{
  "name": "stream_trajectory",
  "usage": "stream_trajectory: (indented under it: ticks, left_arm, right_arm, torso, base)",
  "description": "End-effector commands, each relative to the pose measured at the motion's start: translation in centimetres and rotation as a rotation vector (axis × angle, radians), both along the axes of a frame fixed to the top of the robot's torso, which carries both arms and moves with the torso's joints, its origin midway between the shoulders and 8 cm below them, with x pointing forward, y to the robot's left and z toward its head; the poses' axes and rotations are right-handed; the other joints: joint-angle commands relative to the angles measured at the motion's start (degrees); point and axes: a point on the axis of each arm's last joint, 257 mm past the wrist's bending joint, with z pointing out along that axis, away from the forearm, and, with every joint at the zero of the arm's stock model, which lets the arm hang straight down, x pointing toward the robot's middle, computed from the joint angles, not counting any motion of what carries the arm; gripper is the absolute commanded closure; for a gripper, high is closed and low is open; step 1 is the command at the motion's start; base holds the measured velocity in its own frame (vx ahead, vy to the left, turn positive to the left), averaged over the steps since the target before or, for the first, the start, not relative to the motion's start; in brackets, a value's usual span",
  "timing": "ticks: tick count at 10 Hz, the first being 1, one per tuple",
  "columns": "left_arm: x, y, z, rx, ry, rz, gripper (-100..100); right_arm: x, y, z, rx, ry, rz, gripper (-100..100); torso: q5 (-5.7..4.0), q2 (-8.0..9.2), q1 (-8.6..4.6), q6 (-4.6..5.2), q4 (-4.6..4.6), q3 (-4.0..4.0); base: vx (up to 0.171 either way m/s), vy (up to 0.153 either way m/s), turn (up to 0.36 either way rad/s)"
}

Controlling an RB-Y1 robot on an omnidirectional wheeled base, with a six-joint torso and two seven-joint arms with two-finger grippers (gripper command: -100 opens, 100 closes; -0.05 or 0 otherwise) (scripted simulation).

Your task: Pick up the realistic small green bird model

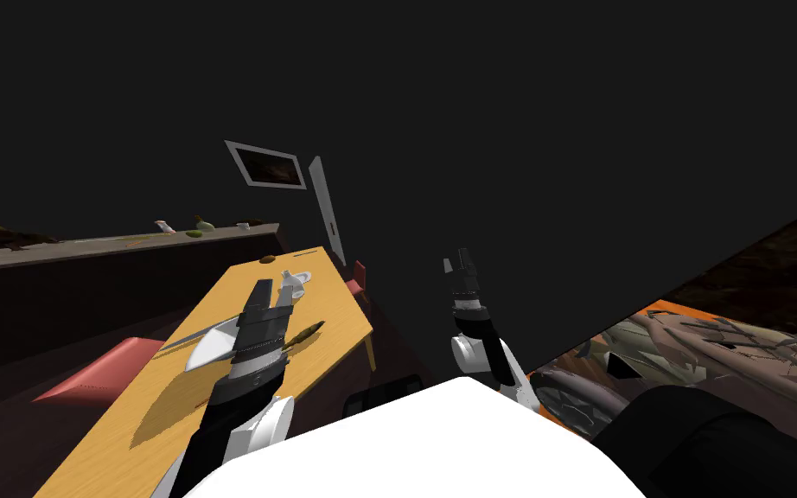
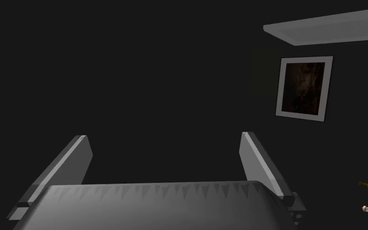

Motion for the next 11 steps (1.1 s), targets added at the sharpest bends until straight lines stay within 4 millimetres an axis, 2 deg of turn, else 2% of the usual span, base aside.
stream_trajectory:
  ticks: [1,5,9,10,11]
  left_arm:
    - [0.9,0.0,-1.2,0.025,0.042,-0.019,-100]
    - [3.8,1.4,-4.7,0.034,0.165,-0.034,-100]
    - [7.3,4.2,-8.9,-0.008,0.311,-0.02,-100]
    - [7.4,4.3,-9.5,-0.011,0.331,-0.017,-100]
    - [8.4,5.2,-10.9,-0.029,0.376,-0.009,-100]
  right_arm:
    - [0.0,0.0,0.0,0.0,0.0,0.0,0]
    - [0.0,0.0,0.0,0.0,0.0,0.0,0]
    - [0.0,0.0,0.0,0.0,0.0,0.0,0]
    - [0.0,0.0,0.0,0.0,0.0,0.0,0]
    - [0.0,0.0,0.0,0.0,0.0,0.0,0]
  torso:
    - [0.0,0.0,0.0,0.0,0.0,0.0]
    - [0.03,0.2,0.14,0.01,0.04,0.11]
    - [0.06,0.34,0.23,0.0,0.07,0.19]
    - [0.06,0.35,0.26,0.02,0.08,0.2]
    - [0.06,0.26,0.24,-0.01,0.06,0.15]
  base:
    - [-0.016,0.011,-0.077]
    - [-0.053,0.031,-0.088]
    - [-0.088,0.054,-0.151]
    - [-0.067,0.055,-0.046]
    - [-0.063,0.043,-0.084]
